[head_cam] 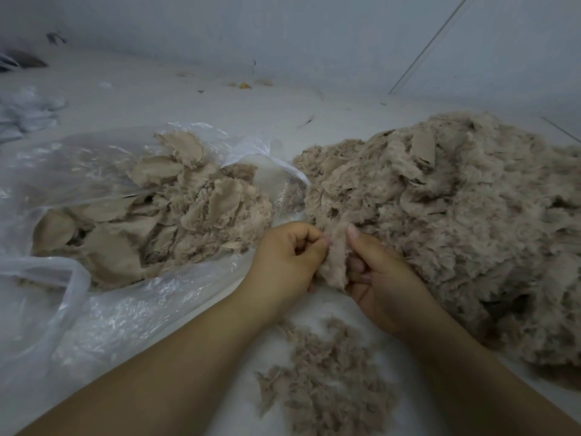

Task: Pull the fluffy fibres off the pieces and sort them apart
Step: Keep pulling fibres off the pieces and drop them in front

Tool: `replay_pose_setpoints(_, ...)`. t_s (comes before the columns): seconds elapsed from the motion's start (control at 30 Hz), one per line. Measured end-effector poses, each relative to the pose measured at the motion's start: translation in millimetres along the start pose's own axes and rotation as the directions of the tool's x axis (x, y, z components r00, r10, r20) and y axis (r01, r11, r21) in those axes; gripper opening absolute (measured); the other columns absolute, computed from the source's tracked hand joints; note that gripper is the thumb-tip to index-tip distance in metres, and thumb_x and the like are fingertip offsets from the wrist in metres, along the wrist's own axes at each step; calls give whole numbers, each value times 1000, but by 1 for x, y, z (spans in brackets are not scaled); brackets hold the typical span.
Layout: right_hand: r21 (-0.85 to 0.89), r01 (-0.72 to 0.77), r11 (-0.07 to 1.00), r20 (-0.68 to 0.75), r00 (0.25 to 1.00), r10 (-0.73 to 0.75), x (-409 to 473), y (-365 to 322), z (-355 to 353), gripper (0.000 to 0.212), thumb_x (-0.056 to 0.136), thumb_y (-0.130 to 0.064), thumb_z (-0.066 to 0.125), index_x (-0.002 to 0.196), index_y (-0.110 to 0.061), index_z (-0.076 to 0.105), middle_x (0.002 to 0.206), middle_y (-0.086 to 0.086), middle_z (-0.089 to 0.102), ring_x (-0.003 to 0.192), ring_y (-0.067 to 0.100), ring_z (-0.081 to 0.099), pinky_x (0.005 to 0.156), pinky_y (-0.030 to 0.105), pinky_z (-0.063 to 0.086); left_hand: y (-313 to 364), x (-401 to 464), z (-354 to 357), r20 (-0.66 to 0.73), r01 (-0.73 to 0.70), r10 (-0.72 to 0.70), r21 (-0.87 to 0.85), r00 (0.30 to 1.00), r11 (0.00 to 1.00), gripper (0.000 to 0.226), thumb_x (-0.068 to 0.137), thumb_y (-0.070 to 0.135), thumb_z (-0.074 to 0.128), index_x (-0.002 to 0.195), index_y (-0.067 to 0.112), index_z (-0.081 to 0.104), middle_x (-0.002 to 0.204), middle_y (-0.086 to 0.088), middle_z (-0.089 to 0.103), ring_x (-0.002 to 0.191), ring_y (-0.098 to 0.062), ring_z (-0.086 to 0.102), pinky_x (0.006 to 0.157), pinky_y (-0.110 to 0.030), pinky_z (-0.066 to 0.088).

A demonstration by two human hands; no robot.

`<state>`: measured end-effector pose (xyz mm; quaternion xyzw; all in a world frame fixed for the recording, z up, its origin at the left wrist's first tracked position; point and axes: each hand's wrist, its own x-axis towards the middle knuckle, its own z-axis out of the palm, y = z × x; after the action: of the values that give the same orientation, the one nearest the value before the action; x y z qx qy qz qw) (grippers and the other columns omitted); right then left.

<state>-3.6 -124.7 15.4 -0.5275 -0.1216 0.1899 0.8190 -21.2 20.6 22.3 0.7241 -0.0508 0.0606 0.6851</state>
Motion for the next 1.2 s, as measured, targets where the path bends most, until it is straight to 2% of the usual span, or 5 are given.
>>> replay_pose_setpoints(0.23, -12, -43, 999, -114, 993, 41, 4, 3, -3, 12, 91, -7, 55, 85, -4, 65, 69, 11, 70, 56, 14, 65, 51, 24, 53, 0, -3, 1, -56, -14, 13, -6, 998, 1000, 24, 92, 5, 64, 69, 11, 66, 45, 1, 55, 35, -12, 48, 37, -23, 42)
replay_pose_setpoints(0.33, 7, -55, 998, -163, 985, 56, 4, 1, -1, 49, 94, 6, 36, 64, -14, 69, 50, -1, 58, 39, 3, 49, 42, 17, 41, 1, 0, -2, -96, 32, -43, -114, 994, 993, 28, 92, 3, 62, 66, 12, 64, 42, 1, 51, 33, -13, 44, 36, -20, 38)
replay_pose_setpoints(0.73, -25, -32, 999, -60, 998, 30, 3, 3, -2, 10, 78, -11, 64, 80, -5, 72, 72, 16, 68, 61, 18, 66, 57, 29, 54, 2, -3, 4, -66, -23, 15, -120, 998, 992, 19, 93, 4, 61, 75, 8, 63, 49, -3, 57, 37, -14, 49, 38, -22, 43)
replay_pose_setpoints(1.07, 38, -76, 996, -70, 994, 78, 3, 2, -3, 57, 80, -48, 66, 88, 7, 58, 57, 13, 39, 66, 34, 42, 84, 46, 41, 5, -2, 0, -77, -24, 9, -195, 997, 981, 18, 93, 5, 62, 76, 9, 60, 47, -12, 54, 30, -19, 43, 35, -20, 35)
replay_pose_setpoints(1.2, -96, 17, 995, -16, 1000, -19, 2, 7, -6, 31, 79, -37, 74, 83, -6, 71, 63, 11, 60, 60, 22, 61, 62, 32, 54, 3, -6, 8, -77, -63, 57, -86, 995, 994, 15, 92, 3, 62, 78, 4, 60, 56, -26, 56, 36, -20, 46, 35, -24, 40)
